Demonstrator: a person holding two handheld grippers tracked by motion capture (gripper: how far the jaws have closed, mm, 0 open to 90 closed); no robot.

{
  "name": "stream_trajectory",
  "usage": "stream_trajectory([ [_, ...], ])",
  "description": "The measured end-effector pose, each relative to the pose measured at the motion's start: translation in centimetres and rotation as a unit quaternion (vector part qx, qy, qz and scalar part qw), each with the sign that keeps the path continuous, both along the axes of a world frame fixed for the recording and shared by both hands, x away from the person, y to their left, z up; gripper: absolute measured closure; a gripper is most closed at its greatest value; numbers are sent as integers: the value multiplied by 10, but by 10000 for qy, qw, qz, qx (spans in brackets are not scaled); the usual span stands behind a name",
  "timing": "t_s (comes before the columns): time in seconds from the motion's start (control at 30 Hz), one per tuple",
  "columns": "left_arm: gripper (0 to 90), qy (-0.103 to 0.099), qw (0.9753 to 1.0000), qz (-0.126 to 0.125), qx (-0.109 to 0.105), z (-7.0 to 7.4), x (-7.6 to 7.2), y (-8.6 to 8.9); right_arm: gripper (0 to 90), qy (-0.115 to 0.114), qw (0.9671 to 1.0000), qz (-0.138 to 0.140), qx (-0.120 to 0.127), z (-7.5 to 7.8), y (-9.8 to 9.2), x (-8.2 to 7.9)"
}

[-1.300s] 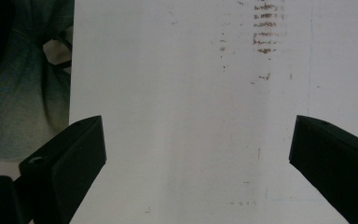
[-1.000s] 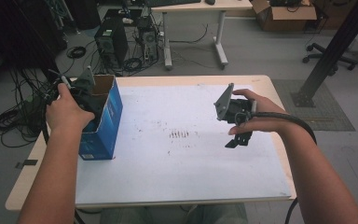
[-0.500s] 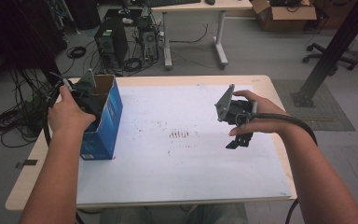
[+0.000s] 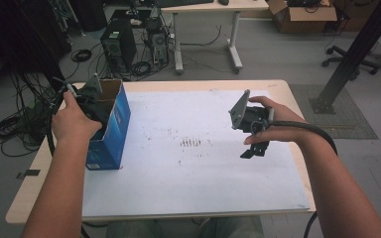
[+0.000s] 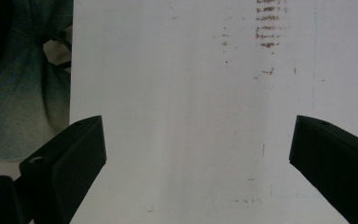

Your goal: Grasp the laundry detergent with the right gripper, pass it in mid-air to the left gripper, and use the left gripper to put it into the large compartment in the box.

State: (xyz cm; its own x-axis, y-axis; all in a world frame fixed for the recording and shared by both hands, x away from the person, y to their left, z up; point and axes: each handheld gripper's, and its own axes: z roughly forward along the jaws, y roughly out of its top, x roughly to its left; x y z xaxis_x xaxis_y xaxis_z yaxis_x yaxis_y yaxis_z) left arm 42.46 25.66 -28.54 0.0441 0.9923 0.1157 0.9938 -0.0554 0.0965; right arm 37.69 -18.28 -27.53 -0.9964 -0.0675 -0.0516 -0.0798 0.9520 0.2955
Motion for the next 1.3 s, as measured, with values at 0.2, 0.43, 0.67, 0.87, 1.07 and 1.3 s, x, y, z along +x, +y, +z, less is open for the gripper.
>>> stream_trajectory([
  [0.2, 370, -28, 9999, -108, 54, 0, 0, -1, 36, 10, 10000, 0, -4, 0, 1, 0],
  [0.43, 336, -61, 9998, -182, 48, 0, -1, -1, 36, 0, 10000, 12, -34, 1, 2, 1],
  [0.67, 314, -68, 9998, -202, 34, 1, -1, -1, 36, -7, 10000, 14, -47, 3, 2, 0],
  [0.87, 315, -83, 9998, -175, 6, 4, -3, -1, 37, 5, 10000, -5, -51, 2, 1, 0],
  [1.07, 290, -151, 9997, -185, 15, 9, -5, -2, 37, -16, 10000, 17, -36, 3, 2, 0],
  [1.3, 254, -255, 9994, -185, 123, 19, -7, -3, 37, -28, 10000, 38, -24, 5, 3, -1],
])
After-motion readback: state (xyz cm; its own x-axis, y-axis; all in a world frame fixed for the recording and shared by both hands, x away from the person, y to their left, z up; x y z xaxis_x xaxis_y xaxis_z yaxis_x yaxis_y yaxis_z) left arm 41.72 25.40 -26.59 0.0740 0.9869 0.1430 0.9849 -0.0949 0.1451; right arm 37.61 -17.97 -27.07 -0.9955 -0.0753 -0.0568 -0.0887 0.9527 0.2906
